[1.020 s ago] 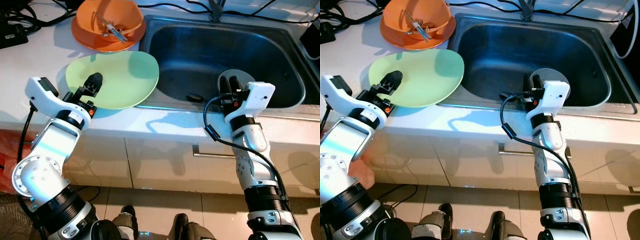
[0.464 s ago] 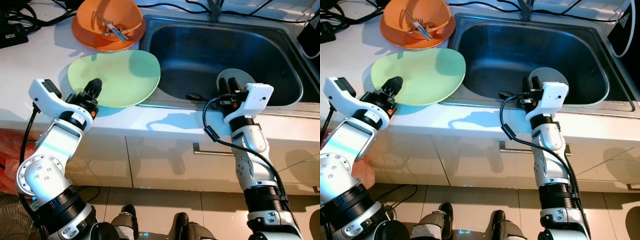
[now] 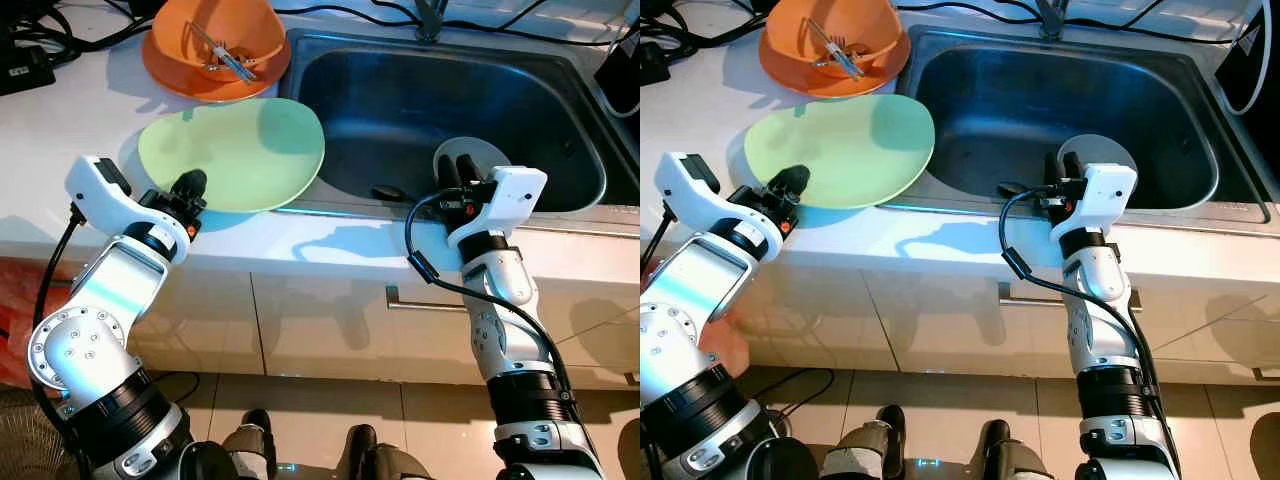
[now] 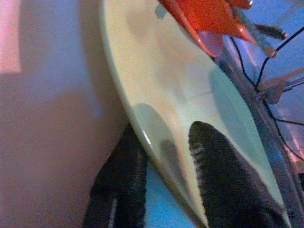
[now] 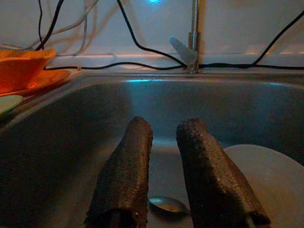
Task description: Kitchen organization
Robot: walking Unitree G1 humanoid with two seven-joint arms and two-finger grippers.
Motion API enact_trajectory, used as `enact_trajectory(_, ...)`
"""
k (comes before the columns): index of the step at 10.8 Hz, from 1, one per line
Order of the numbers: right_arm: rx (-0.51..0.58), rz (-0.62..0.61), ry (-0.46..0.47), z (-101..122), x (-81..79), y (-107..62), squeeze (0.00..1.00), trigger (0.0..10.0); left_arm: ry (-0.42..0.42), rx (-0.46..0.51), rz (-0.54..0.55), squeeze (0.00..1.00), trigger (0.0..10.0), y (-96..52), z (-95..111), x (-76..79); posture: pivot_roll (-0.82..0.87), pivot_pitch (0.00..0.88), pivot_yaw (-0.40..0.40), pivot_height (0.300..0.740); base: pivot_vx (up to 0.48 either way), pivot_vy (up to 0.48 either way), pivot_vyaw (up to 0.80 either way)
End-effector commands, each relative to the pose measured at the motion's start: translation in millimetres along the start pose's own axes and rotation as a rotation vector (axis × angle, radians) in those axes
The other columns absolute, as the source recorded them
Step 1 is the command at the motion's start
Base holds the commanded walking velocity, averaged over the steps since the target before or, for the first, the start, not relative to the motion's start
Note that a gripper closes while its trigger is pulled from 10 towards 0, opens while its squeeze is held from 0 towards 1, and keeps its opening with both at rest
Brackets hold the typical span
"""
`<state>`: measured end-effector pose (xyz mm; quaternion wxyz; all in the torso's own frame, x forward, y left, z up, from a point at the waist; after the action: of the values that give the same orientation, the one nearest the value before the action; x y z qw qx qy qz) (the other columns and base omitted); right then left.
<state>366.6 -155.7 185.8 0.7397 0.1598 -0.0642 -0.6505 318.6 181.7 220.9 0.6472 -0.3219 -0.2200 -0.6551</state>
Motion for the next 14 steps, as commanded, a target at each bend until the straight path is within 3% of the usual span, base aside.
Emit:
enact_trajectory(1, -0.041, -0.008, 0.005, -9, 1.4, -3.6, 0.0, 10.0, 0.006, -0.059, 0.027, 0.0, 0.0, 1.0, -11, -0.8, 0.22, 0.243, -0.057, 0.74, 0.0, 0.0, 0.0)
enact_trajectory(4, -0.045, -0.005, 0.007, -11, 0.6, -3.5, 0.0, 10.0, 0.03, -0.027, -0.022, 0.0, 0.0, -0.9, 2, 15.5, 0.22, 0.242, -0.058, 0.74, 0.0, 0.0, 0.0)
enact_trajectory(8, -0.049, 0.0, 0.006, -11, 0.1, -3.3, 0.0, 10.0, 0.032, -0.036, -0.048, 0.0, 0.0, -3.2, 2, 24.2, 0.23, 0.244, -0.061, 0.74, 0.0, 0.0, 0.0)
enact_trajectory(12, -0.054, 0.008, 0.004, -12, -1.5, -2.8, 0.0, 10.0, 0.005, -0.148, -0.144, 0.0, 0.0, -3.3, -28, 45.5, 0.22, 0.242, -0.062, 0.74, 0.0, 0.0, 0.0)
enact_trajectory(13, -0.057, 0.01, 0.002, -12, -1.6, -2.5, 0.0, 10.0, -0.011, -0.175, -0.148, 0.0, 10.0, -3.6, -36, 47.4, 0.22, 0.243, -0.063, 0.74, 0.0, 0.0, 0.0)
enact_trajectory(14, -0.059, 0.012, 0.001, -13, -2.0, -2.1, 0.0, 10.0, -0.017, -0.187, -0.145, 0.0, 10.0, -3.0, -39, 46.2, 0.22, 0.242, -0.063, 0.74, 0.0, 0.0, 0.0)
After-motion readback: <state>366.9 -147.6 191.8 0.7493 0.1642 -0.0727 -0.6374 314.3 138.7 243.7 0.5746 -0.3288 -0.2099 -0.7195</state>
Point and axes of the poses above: a point about 5 cm out from each wrist's last joint towards the gripper, its own y axis pointing out of the wrist towards the gripper, its own z axis along the axis of the wrist's last joint, x = y × z, the point moved 3 cm from there along y, pointing out of the wrist towards the gripper, and after that the axes turned 1 degree about y, right-handed, at the moved point
